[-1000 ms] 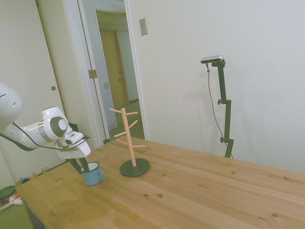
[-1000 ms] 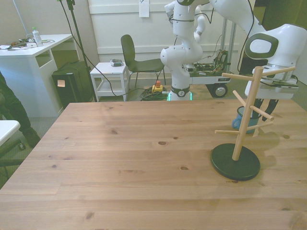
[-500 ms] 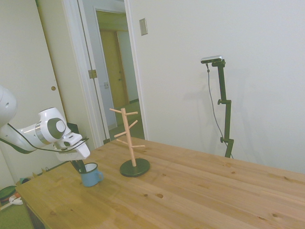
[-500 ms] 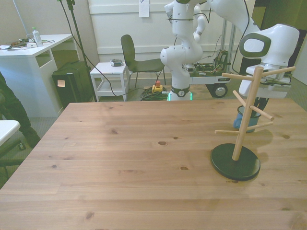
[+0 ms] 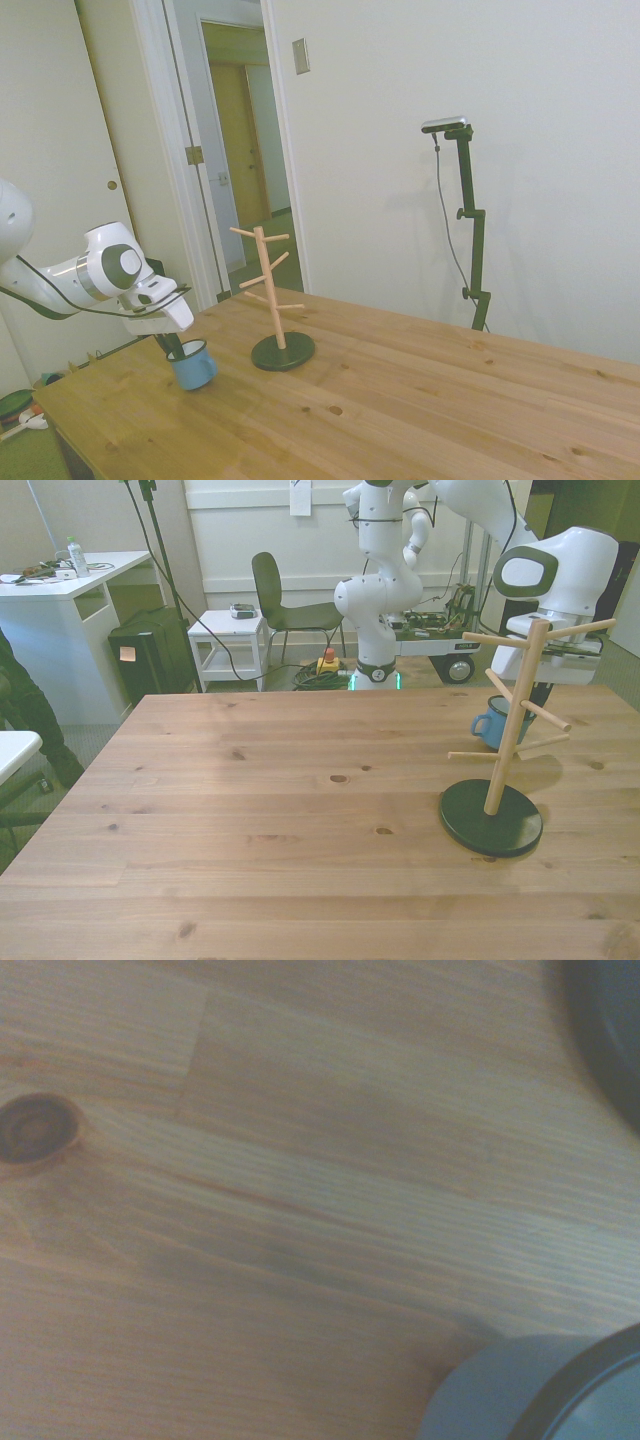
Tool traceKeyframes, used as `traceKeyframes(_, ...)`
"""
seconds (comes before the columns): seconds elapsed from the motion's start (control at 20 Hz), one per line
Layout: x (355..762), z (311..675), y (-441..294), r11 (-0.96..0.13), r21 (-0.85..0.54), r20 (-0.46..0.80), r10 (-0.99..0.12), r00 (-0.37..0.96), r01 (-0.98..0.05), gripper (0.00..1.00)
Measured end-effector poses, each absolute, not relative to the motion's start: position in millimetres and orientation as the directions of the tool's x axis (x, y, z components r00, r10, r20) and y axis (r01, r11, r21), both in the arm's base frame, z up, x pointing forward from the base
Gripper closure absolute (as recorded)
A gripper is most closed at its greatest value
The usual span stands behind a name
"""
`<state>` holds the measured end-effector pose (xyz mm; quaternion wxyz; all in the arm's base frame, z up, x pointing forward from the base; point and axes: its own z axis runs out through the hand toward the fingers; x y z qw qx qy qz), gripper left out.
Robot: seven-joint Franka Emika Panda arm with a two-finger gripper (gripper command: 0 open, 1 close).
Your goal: Hang the mug
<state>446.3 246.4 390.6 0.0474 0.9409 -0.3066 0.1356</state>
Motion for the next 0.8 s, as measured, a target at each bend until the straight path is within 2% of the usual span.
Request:
traceKeyframes(0.45, 426, 483, 209, -0.819, -0.008, 0.338, -0.542, 0.770, -0.573, 1.00)
traceKeyframes(0.8, 423, 521, 186, -0.830, 0.009, 0.355, -0.518, 0.778, -0.557, 1.00)
